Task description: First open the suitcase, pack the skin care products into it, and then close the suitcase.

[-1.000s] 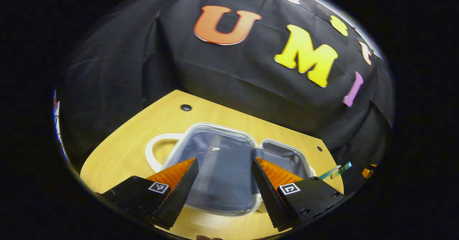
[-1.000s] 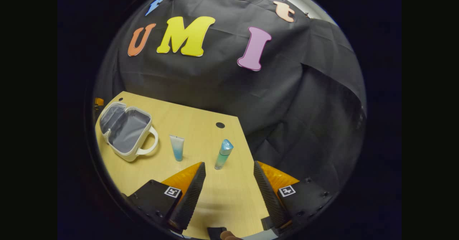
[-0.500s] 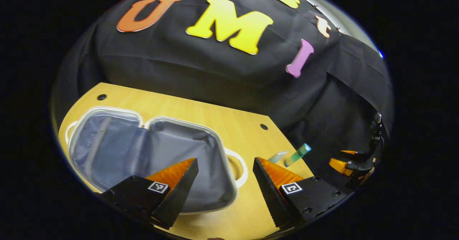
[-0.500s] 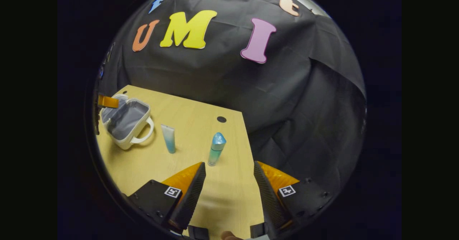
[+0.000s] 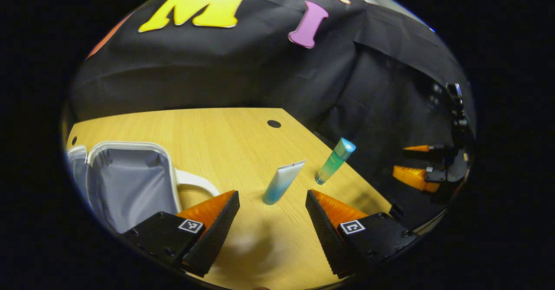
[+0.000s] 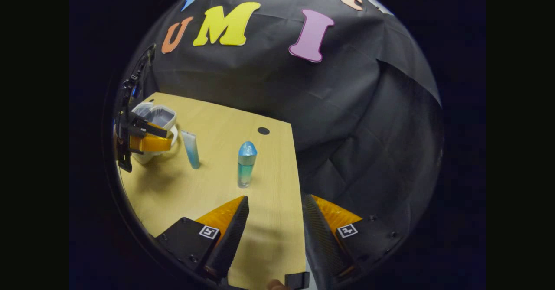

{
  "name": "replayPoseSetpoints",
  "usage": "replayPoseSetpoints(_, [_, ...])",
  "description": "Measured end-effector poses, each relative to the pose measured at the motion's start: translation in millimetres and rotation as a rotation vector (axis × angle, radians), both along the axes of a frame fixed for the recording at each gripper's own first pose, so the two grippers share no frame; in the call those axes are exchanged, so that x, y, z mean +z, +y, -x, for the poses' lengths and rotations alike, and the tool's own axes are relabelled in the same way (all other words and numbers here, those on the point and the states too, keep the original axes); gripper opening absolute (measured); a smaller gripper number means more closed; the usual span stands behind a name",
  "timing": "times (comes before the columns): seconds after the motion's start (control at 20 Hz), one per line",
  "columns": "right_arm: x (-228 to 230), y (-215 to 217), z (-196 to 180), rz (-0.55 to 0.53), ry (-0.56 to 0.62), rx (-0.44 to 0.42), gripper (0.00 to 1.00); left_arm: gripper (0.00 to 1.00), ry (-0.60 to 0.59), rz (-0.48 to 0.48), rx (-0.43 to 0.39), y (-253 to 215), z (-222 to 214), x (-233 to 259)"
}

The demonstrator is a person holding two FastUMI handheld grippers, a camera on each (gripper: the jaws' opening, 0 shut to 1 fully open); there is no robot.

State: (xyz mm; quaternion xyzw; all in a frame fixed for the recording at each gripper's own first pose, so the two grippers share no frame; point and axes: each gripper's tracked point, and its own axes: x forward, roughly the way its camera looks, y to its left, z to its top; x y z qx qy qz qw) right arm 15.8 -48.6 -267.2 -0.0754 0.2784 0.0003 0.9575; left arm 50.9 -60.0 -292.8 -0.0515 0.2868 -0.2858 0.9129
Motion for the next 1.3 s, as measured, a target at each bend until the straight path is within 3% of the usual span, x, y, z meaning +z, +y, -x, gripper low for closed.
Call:
replayPoseSetpoints(0.2, [-24.5,2.2,-13.2,-0.032,0.023,0.044,0.8,0.98,0.022,0.002,-0.015,-34.9,-19.0,-24.7])
replayPoseSetpoints(0.4, [-45.5,10.8,-37.5,-0.051,0.036,0.073,0.8,0.98,0.014,-0.061,0.046,-46.6,-48.6,-51.0])
replayPoseSetpoints(0.45, [-46.5,15.8,-44.6,-0.063,0.03,0.084,0.8,0.86,0.014,-0.071,0.053,-48.6,-53.0,-57.8])
replayPoseSetpoints(0.6, [-47.4,29.2,-64.4,-0.091,0.005,0.123,0.8,0.73,-0.003,-0.1,0.066,-51.3,-60.7,-62.3])
replayPoseSetpoints(0.75, [-38.3,44.5,-84.0,-0.158,-0.04,0.152,0.8,0.52,-0.004,-0.117,0.063,-54.4,-60.2,-64.1])
replayPoseSetpoints(0.8, [-37.9,51.1,-90.1,-0.188,-0.05,0.164,0.8,0.51,0.006,-0.112,0.052,-56.8,-59.9,-64.0])
replayPoseSetpoints(0.85, [-38.7,55.7,-96.8,-0.204,-0.058,0.173,0.8,0.57,0.027,-0.107,0.057,-56.8,-59.6,-65.8])
replayPoseSetpoints(1.05, [-49.4,69.0,-123.8,-0.259,-0.07,0.161,0.8,0.56,0.092,-0.083,0.081,-55.9,-54.6,-66.2])
replayPoseSetpoints(1.1, [-53.7,72.4,-127.6,-0.272,-0.064,0.155,0.79,0.49,0.108,-0.073,0.072,-58.7,-49.5,-65.7])
replayPoseSetpoints(1.25, [-65.5,76.3,-138.7,-0.275,-0.055,0.13,0.8,0.49,0.126,-0.071,0.07,-60.4,-42.3,-66.3])
replayPoseSetpoints(1.3, [-69.1,77.8,-140.0,-0.275,-0.045,0.124,0.74,0.49,0.128,-0.058,0.078,-61.7,-40.3,-64.8])
